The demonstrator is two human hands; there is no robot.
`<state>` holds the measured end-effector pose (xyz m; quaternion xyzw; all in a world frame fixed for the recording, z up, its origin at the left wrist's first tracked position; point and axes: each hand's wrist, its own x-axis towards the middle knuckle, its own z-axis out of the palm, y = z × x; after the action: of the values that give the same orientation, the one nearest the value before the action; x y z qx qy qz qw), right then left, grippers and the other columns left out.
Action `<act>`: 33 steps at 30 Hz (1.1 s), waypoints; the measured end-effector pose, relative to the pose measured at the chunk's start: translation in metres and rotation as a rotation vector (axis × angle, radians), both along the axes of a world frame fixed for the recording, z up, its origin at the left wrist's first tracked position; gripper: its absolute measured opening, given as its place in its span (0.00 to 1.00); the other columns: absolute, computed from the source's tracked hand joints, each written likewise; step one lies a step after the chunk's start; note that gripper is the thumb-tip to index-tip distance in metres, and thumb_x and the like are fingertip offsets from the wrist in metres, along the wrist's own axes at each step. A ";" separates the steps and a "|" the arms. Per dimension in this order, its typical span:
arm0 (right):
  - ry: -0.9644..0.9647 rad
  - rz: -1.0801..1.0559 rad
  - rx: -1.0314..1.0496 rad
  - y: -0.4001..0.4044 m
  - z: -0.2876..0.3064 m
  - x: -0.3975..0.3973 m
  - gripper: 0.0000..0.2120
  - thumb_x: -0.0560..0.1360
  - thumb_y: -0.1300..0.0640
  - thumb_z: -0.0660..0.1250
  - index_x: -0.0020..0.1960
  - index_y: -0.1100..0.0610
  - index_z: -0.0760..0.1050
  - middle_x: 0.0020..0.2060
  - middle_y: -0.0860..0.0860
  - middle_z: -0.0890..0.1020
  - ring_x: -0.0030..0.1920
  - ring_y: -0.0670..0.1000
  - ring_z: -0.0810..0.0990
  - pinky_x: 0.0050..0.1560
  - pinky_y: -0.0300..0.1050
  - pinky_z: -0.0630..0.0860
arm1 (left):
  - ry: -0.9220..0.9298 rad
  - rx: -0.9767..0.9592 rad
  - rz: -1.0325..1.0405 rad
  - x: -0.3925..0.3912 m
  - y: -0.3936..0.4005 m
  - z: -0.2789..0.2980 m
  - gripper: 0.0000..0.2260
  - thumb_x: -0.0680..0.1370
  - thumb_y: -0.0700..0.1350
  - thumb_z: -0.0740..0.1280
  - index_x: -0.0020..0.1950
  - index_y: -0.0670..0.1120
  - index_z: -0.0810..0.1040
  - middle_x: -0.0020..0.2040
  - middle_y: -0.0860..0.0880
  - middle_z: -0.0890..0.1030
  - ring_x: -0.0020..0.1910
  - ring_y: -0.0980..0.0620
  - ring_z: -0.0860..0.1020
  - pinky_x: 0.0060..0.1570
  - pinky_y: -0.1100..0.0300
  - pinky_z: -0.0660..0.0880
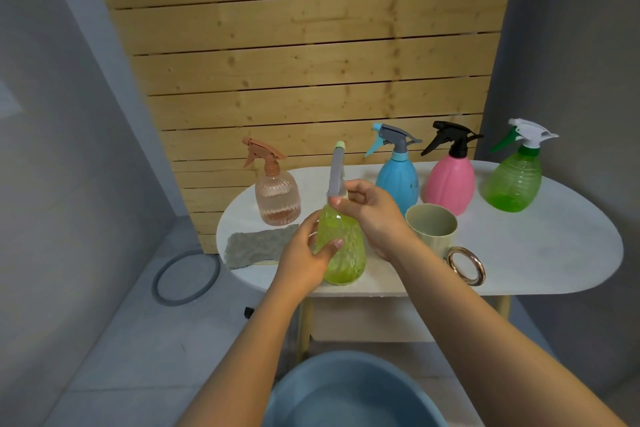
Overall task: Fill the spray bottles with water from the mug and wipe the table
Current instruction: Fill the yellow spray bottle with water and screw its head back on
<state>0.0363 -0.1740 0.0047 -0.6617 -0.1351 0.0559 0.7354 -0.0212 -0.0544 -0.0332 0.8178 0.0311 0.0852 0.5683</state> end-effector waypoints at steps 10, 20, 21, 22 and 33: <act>0.037 0.148 0.010 -0.005 0.001 0.003 0.12 0.78 0.63 0.62 0.61 0.59 0.75 0.54 0.52 0.81 0.55 0.49 0.78 0.61 0.43 0.72 | 0.008 -0.029 -0.009 0.002 0.002 -0.003 0.23 0.76 0.45 0.69 0.69 0.54 0.67 0.59 0.56 0.74 0.61 0.57 0.72 0.57 0.60 0.72; -0.028 0.056 -0.055 -0.001 0.001 0.006 0.11 0.71 0.62 0.72 0.52 0.54 0.80 0.51 0.60 0.82 0.57 0.53 0.78 0.60 0.46 0.75 | 0.003 -0.076 -0.045 0.002 0.010 -0.001 0.20 0.76 0.43 0.69 0.63 0.58 0.68 0.53 0.63 0.75 0.51 0.67 0.74 0.42 0.76 0.71; -0.046 0.075 -0.067 -0.002 0.001 0.005 0.10 0.72 0.62 0.71 0.52 0.52 0.81 0.50 0.60 0.82 0.56 0.53 0.79 0.59 0.46 0.75 | -0.001 -0.077 -0.040 0.002 0.009 0.000 0.20 0.76 0.42 0.69 0.64 0.57 0.68 0.51 0.64 0.74 0.49 0.69 0.73 0.40 0.78 0.71; -0.058 0.068 -0.072 -0.002 0.001 0.005 0.11 0.72 0.62 0.70 0.53 0.53 0.81 0.51 0.59 0.83 0.56 0.53 0.79 0.60 0.47 0.75 | -0.004 -0.076 -0.031 0.001 0.007 0.000 0.20 0.76 0.42 0.69 0.64 0.56 0.68 0.50 0.64 0.74 0.48 0.69 0.73 0.40 0.78 0.70; -0.002 0.048 -0.023 -0.003 -0.006 0.003 0.19 0.71 0.58 0.72 0.62 0.54 0.78 0.58 0.52 0.81 0.63 0.51 0.76 0.65 0.49 0.72 | 0.004 -0.089 0.056 0.003 0.006 0.000 0.23 0.70 0.46 0.75 0.61 0.57 0.70 0.49 0.60 0.76 0.52 0.60 0.76 0.44 0.69 0.71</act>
<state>0.0395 -0.1767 -0.0015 -0.6668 -0.1510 0.0742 0.7260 -0.0182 -0.0480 -0.0333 0.7906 0.0586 0.0981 0.6016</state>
